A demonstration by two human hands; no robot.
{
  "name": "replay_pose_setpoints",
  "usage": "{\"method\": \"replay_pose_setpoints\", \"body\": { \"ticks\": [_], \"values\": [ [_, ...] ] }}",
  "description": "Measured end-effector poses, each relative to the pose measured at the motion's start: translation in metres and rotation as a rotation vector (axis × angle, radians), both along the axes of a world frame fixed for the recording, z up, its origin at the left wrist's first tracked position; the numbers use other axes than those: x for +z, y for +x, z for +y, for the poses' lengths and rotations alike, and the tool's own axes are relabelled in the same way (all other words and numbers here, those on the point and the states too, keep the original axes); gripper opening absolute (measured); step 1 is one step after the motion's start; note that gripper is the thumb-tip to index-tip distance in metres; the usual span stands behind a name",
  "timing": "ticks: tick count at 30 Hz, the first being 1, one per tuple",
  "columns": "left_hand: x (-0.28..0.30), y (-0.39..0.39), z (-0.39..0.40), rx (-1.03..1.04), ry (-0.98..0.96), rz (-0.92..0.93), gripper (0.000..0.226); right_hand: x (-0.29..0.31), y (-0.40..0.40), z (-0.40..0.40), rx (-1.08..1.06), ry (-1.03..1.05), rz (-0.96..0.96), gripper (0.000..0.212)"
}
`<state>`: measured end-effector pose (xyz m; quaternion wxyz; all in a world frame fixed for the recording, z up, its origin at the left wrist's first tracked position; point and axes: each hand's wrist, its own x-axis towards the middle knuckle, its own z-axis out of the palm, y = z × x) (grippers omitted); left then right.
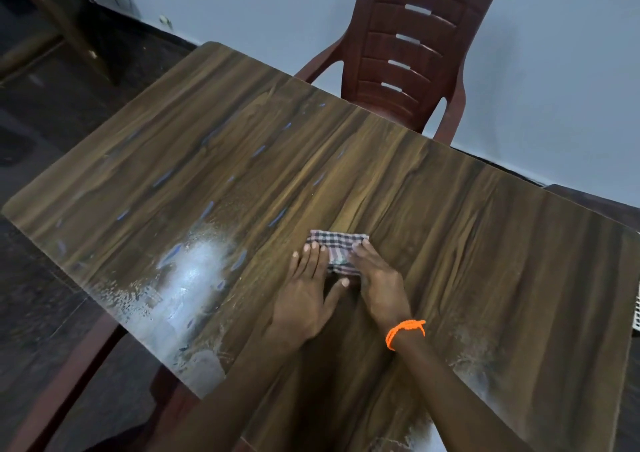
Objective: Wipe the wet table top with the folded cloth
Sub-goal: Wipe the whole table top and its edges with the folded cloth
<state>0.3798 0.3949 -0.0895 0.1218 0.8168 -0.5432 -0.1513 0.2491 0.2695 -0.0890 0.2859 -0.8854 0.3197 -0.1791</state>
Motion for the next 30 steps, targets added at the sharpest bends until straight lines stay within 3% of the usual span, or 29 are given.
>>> {"method": "replay_pose_setpoints", "body": {
  "ticks": [5, 11, 18, 25, 30],
  "values": [
    [0.006, -0.026, -0.013, -0.026, 0.032, 0.007, 0.089, -0.001, -0.028, -0.006, -0.075, -0.026, 0.047, 0.048],
    [0.006, 0.008, -0.054, -0.084, 0.006, -0.052, 0.08, 0.003, 0.01, -0.027, -0.246, 0.004, 0.025, 0.048],
    [0.009, 0.034, -0.002, 0.002, 0.002, -0.052, 0.082, 0.008, 0.045, 0.015, -0.105, -0.001, -0.032, 0.046],
    [0.007, -0.011, 0.077, 0.02, 0.059, -0.053, 0.087, -0.001, 0.0, 0.069, 0.058, -0.006, 0.021, 0.051],
    [0.005, -0.028, 0.061, -0.018, 0.066, -0.043, 0.089, 0.005, -0.025, 0.058, 0.023, -0.031, 0.024, 0.049]
  ]
}}
